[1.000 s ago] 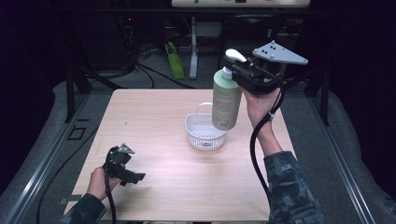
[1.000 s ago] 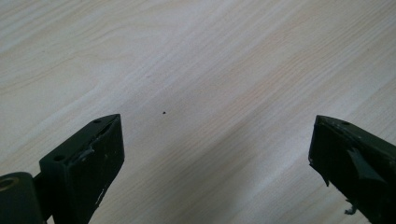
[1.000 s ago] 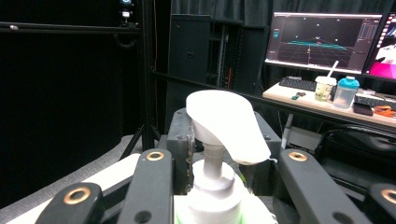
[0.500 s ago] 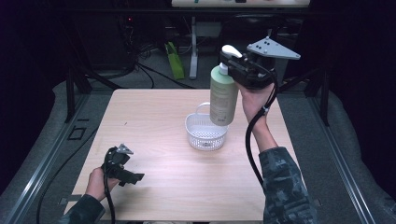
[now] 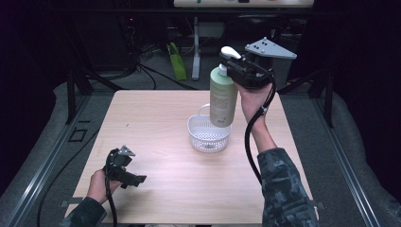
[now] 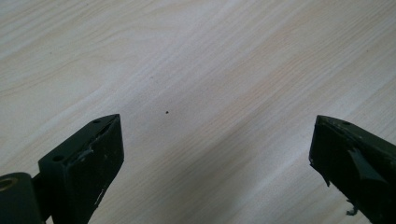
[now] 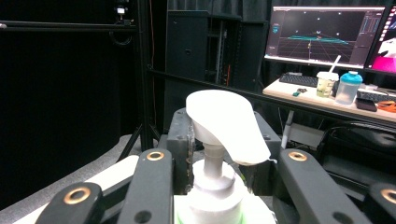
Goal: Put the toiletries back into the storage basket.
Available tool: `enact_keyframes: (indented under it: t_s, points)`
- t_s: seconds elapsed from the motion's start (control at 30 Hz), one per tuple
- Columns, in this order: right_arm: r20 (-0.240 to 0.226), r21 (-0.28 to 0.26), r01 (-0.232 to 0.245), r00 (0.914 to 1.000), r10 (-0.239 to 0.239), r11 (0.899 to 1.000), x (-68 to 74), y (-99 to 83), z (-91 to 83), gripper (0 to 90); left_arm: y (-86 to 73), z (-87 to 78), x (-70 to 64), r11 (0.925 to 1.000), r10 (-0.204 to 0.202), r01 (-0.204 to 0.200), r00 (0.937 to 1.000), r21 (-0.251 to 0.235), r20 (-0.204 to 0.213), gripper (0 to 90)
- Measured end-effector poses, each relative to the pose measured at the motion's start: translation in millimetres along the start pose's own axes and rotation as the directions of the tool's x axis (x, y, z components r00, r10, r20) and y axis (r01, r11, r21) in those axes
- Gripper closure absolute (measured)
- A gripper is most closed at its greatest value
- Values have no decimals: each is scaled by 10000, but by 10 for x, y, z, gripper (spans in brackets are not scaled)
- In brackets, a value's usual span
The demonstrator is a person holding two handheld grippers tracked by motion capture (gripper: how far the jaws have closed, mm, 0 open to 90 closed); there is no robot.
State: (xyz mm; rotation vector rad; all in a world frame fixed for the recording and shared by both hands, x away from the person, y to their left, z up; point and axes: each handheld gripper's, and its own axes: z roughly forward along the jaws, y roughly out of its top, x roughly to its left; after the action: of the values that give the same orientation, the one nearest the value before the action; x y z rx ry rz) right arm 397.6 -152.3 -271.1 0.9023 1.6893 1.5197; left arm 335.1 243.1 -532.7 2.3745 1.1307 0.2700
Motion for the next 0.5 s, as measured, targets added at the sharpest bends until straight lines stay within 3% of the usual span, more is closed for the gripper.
enact_keyframes:
  t_s: [0.5]
  points:
    - [-73,125,1,10000,0,9999,22,-54,91,678,9,-14,-2,9997,-44,44,10000,-231,20,30]
